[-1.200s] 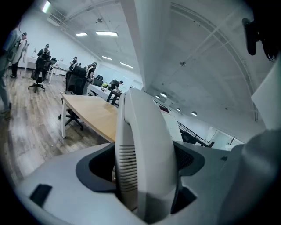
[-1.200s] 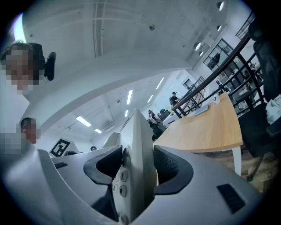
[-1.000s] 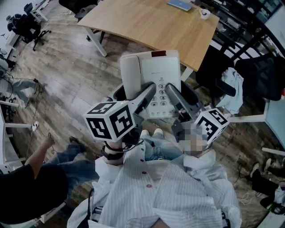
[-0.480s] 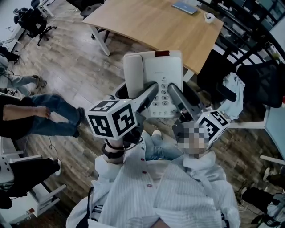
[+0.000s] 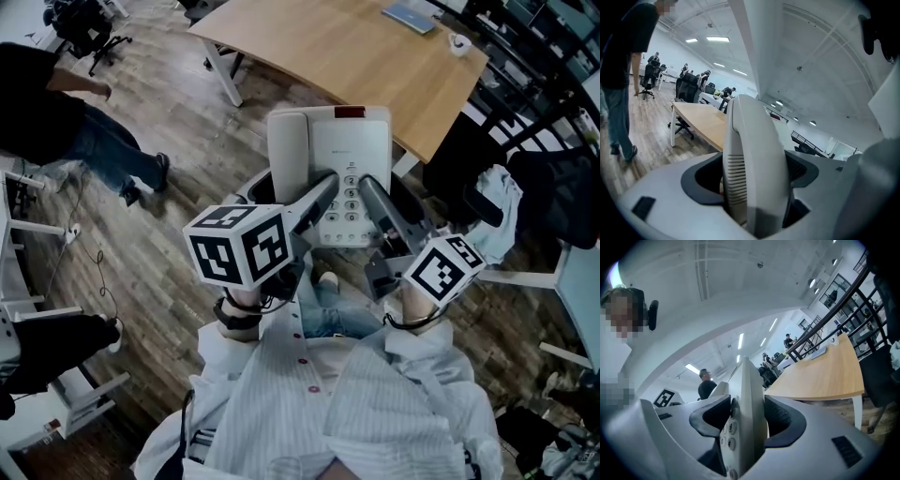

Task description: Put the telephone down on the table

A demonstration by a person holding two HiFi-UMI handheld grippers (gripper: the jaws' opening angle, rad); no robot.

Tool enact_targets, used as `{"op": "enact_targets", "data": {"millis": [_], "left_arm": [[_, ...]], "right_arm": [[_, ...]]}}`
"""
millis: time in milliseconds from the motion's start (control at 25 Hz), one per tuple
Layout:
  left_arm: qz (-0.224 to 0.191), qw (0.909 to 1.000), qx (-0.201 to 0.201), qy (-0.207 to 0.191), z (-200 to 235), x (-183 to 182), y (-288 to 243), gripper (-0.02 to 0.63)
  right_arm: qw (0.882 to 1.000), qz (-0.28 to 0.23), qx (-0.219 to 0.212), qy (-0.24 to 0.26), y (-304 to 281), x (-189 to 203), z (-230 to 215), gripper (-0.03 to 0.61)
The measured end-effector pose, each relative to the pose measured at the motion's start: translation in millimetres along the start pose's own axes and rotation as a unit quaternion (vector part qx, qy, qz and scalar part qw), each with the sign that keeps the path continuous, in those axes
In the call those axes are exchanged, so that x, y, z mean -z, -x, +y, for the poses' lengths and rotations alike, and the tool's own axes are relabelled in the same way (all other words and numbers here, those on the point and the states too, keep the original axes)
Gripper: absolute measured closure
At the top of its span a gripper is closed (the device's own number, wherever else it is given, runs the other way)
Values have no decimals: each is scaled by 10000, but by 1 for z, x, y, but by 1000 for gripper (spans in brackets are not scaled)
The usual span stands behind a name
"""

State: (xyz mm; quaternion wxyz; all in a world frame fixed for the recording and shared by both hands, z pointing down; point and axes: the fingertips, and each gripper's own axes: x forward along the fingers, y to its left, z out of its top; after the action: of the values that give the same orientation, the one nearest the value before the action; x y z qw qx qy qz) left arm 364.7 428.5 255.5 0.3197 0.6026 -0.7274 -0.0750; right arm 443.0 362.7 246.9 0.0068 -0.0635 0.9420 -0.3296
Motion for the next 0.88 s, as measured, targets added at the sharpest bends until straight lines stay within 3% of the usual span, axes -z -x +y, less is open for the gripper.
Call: {"op": "enact_targets", "data": {"millis": [360, 880], "left_arm": [[70, 10000, 66, 15, 39, -31, -28, 222], [138, 9993, 280, -190, 117, -129, -86, 222]], "right_arm": [[9999, -3, 94, -39, -53, -7, -15, 334], [9994, -264, 238, -14, -178, -47, -35, 334]]}}
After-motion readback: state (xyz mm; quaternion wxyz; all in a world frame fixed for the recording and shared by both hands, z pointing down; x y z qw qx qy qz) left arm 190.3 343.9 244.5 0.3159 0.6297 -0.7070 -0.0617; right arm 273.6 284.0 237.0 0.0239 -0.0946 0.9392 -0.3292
